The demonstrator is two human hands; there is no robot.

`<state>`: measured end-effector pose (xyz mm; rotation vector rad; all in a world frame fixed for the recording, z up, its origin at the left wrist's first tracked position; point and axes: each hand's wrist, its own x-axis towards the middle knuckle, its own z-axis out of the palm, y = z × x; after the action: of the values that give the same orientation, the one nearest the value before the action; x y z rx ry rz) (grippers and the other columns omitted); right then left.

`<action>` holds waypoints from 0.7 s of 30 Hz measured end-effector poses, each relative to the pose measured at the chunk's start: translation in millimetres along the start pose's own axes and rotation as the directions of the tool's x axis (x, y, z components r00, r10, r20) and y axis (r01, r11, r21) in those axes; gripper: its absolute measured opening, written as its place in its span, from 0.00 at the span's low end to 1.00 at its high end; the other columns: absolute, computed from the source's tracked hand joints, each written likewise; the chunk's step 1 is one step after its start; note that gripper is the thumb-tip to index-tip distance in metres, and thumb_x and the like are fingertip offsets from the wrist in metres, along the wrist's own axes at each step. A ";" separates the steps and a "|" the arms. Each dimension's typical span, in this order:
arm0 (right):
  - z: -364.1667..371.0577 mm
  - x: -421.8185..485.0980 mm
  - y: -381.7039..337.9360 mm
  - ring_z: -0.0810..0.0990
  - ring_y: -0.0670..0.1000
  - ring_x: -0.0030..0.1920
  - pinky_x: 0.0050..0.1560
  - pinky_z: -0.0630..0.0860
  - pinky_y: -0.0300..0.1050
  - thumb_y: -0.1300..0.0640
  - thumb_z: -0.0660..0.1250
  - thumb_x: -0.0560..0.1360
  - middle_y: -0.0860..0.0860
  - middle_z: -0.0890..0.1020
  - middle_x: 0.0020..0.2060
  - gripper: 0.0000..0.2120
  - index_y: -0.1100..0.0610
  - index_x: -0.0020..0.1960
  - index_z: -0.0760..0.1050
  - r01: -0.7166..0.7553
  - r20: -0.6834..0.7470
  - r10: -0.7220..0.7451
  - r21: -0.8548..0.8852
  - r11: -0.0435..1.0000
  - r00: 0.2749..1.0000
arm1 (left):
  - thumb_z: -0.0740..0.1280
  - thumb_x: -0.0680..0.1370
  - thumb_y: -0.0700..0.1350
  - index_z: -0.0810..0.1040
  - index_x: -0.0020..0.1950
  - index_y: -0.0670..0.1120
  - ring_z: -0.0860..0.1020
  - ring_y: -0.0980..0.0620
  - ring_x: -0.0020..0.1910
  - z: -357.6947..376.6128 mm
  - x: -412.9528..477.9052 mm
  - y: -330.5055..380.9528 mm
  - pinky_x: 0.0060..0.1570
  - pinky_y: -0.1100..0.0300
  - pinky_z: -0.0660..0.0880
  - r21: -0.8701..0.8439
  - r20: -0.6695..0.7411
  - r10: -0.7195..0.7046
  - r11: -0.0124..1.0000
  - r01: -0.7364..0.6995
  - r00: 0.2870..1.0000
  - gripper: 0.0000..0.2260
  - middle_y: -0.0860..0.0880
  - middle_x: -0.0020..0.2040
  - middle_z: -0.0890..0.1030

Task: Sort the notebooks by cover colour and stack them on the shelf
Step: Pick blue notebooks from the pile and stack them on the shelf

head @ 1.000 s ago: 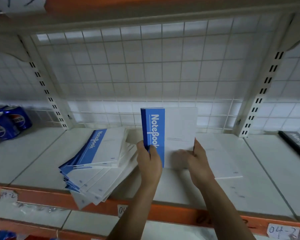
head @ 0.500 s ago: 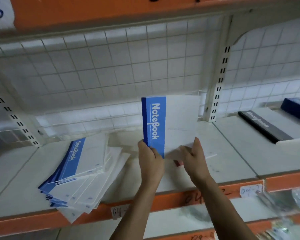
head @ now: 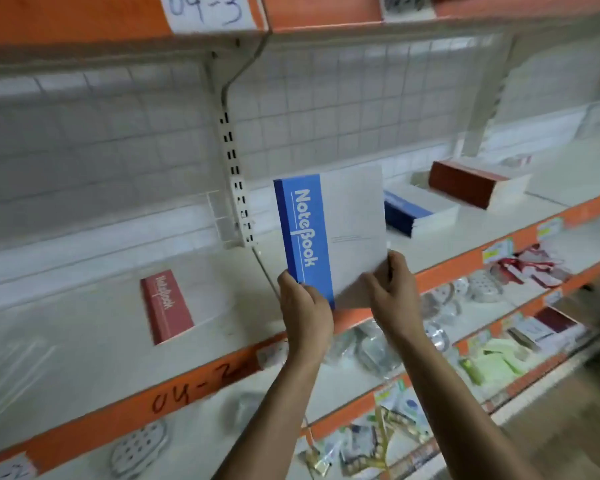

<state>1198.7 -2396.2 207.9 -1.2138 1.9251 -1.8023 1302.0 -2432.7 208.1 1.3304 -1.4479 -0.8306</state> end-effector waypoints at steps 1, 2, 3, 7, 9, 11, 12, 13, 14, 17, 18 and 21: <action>-20.7 7.8 6.8 0.70 0.42 0.36 0.38 0.66 0.42 0.64 0.61 0.75 0.44 0.73 0.37 0.05 0.56 0.49 0.70 0.015 -0.015 -0.015 -0.014 1.000 1.000 | 0.53 0.81 0.37 0.66 0.61 0.38 0.74 0.41 0.58 20.2 -7.7 7.3 0.52 0.57 0.69 -0.013 0.012 -0.008 1.000 0.008 1.000 0.09 0.40 0.62 0.74; -40.0 15.4 14.0 0.71 0.44 0.38 0.39 0.66 0.42 0.64 0.60 0.76 0.46 0.74 0.38 0.05 0.56 0.49 0.71 0.028 -0.034 -0.028 -0.028 0.999 0.999 | 0.53 0.81 0.37 0.66 0.61 0.38 0.74 0.41 0.58 39.0 -15.4 15.1 0.53 0.57 0.69 -0.027 0.027 -0.014 1.000 0.015 1.000 0.10 0.39 0.62 0.74; -58.1 23.5 20.6 0.72 0.47 0.40 0.39 0.65 0.42 0.64 0.57 0.77 0.49 0.76 0.39 0.06 0.58 0.48 0.73 0.041 -0.052 -0.043 -0.045 0.998 0.998 | 0.53 0.81 0.36 0.66 0.61 0.38 0.74 0.41 0.58 56.7 -22.0 22.2 0.53 0.56 0.69 -0.043 0.045 -0.018 0.999 0.020 0.999 0.10 0.39 0.62 0.74; -115.8 57.6 48.4 0.73 0.52 0.41 0.39 0.67 0.45 0.60 0.52 0.73 0.54 0.80 0.40 0.13 0.59 0.47 0.75 0.035 -0.096 -0.050 -0.154 0.987 0.994 | 0.53 0.80 0.35 0.67 0.63 0.37 0.73 0.41 0.59 116.6 -35.9 42.9 0.53 0.59 0.67 -0.076 0.102 0.001 0.997 0.007 0.995 0.12 0.39 0.61 0.73; -135.6 75.2 60.4 0.74 0.51 0.42 0.41 0.68 0.46 0.62 0.54 0.73 0.54 0.81 0.40 0.14 0.57 0.50 0.77 0.028 -0.103 -0.044 -0.152 0.988 0.994 | 0.54 0.80 0.35 0.68 0.66 0.37 0.72 0.42 0.60 140.7 -35.1 50.1 0.54 0.61 0.65 -0.060 0.128 0.001 0.998 0.007 0.992 0.15 0.39 0.62 0.72; -149.4 94.0 68.4 0.75 0.50 0.42 0.40 0.66 0.44 0.66 0.55 0.74 0.53 0.81 0.41 0.15 0.56 0.52 0.78 0.005 -0.115 -0.025 -0.171 0.985 0.993 | 0.54 0.80 0.35 0.71 0.65 0.38 0.72 0.42 0.58 161.0 -29.5 54.5 0.54 0.61 0.65 -0.037 0.142 0.004 0.999 0.002 0.990 0.15 0.39 0.60 0.73; -154.0 104.1 73.6 0.75 0.51 0.43 0.39 0.65 0.43 0.67 0.55 0.74 0.53 0.82 0.42 0.17 0.55 0.54 0.78 -0.011 -0.127 -0.014 -0.193 0.981 0.992 | 0.54 0.80 0.35 0.73 0.63 0.37 0.72 0.42 0.56 170.4 -24.7 55.9 0.54 0.60 0.66 -0.028 0.145 0.011 1.000 -0.007 0.989 0.15 0.38 0.59 0.74; -157.6 115.4 79.0 0.76 0.52 0.44 0.39 0.65 0.43 0.68 0.56 0.74 0.54 0.82 0.43 0.18 0.55 0.57 0.78 -0.024 -0.135 -0.005 -0.211 0.977 0.991 | 0.54 0.80 0.35 0.74 0.61 0.37 0.73 0.42 0.54 180.4 -18.2 56.6 0.53 0.59 0.67 -0.021 0.146 0.021 1.000 -0.018 0.989 0.14 0.37 0.57 0.74; -160.1 127.4 84.6 0.77 0.54 0.45 0.41 0.67 0.43 0.68 0.56 0.74 0.55 0.82 0.44 0.19 0.54 0.58 0.78 -0.027 -0.140 -0.004 -0.221 0.975 0.990 | 0.54 0.79 0.35 0.75 0.58 0.37 0.74 0.42 0.52 190.9 -10.4 56.6 0.52 0.57 0.68 -0.013 0.148 0.030 1.000 -0.028 0.988 0.13 0.37 0.56 0.75; -164.2 166.0 101.4 0.78 0.56 0.47 0.46 0.72 0.49 0.68 0.55 0.74 0.57 0.82 0.46 0.20 0.54 0.59 0.77 -0.027 -0.151 -0.004 -0.206 0.978 0.988 | 0.54 0.78 0.36 0.75 0.50 0.36 0.75 0.39 0.48 222.4 17.4 58.2 0.48 0.54 0.71 0.003 0.145 0.049 0.999 -0.050 0.988 0.10 0.36 0.52 0.76; -164.4 179.2 105.5 0.78 0.56 0.47 0.47 0.73 0.50 0.68 0.55 0.74 0.56 0.82 0.47 0.20 0.54 0.59 0.77 -0.020 -0.150 -0.010 -0.192 0.981 0.989 | 0.54 0.78 0.36 0.74 0.48 0.35 0.75 0.38 0.47 232.1 27.9 59.9 0.47 0.52 0.71 0.003 0.143 0.064 0.998 -0.065 0.988 0.10 0.35 0.50 0.76; -163.8 216.5 113.4 0.78 0.54 0.47 0.47 0.73 0.49 0.65 0.55 0.74 0.53 0.83 0.47 0.21 0.51 0.61 0.78 -0.007 -0.126 -0.014 -0.168 0.986 0.992 | 0.55 0.77 0.35 0.74 0.48 0.34 0.74 0.36 0.47 254.5 55.2 68.8 0.46 0.50 0.71 0.040 0.136 0.085 0.995 -0.091 0.987 0.09 0.35 0.47 0.76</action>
<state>908.1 -2441.5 216.2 -1.1797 2.1856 -1.7886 1042.8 -2505.9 206.5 1.2553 -1.6278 -0.8462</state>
